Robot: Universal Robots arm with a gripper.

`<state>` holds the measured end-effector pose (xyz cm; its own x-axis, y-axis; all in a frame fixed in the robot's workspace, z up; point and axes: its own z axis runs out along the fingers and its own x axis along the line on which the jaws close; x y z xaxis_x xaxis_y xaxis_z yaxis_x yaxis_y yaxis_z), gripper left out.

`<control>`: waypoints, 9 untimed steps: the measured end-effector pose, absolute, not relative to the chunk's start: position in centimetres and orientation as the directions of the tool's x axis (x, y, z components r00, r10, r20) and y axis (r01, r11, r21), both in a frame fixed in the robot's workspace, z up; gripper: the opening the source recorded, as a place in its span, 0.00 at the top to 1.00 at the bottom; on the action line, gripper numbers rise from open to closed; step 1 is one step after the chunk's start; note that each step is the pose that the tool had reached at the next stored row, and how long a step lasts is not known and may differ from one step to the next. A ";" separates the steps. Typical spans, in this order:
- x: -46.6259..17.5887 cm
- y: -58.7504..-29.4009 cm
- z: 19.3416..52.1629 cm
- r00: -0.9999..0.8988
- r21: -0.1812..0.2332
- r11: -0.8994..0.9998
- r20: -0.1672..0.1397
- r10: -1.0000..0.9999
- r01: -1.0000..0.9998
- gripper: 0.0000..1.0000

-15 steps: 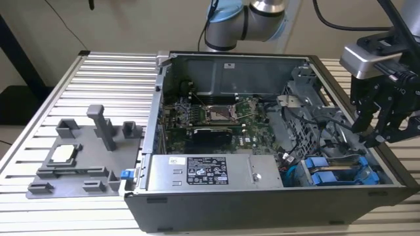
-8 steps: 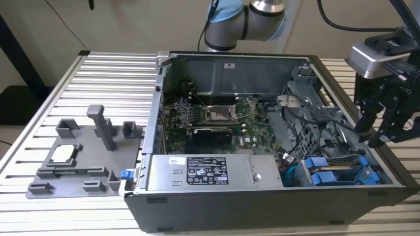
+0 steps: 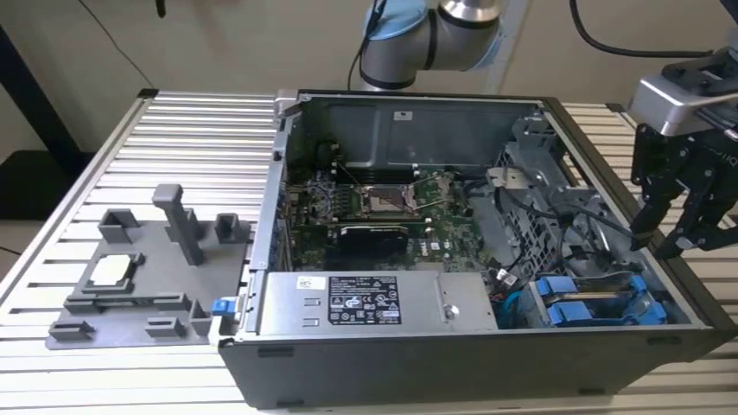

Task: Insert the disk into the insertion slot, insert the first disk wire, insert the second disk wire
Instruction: 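Insert the first disk wire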

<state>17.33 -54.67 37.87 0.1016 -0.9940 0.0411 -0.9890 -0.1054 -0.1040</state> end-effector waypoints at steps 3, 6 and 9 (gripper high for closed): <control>17.7 -54.5 37.7 0.104 -0.098 -0.107 0.041 -0.994 -0.989 0.60; 17.7 -54.0 37.4 0.106 -0.098 -0.109 0.041 -0.994 -0.989 0.60; 17.8 -53.3 37.2 0.109 -0.098 -0.112 0.041 -0.993 -0.989 0.60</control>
<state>17.76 -53.33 37.18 0.1085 -0.9932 0.0410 -0.9889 -0.1121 -0.0979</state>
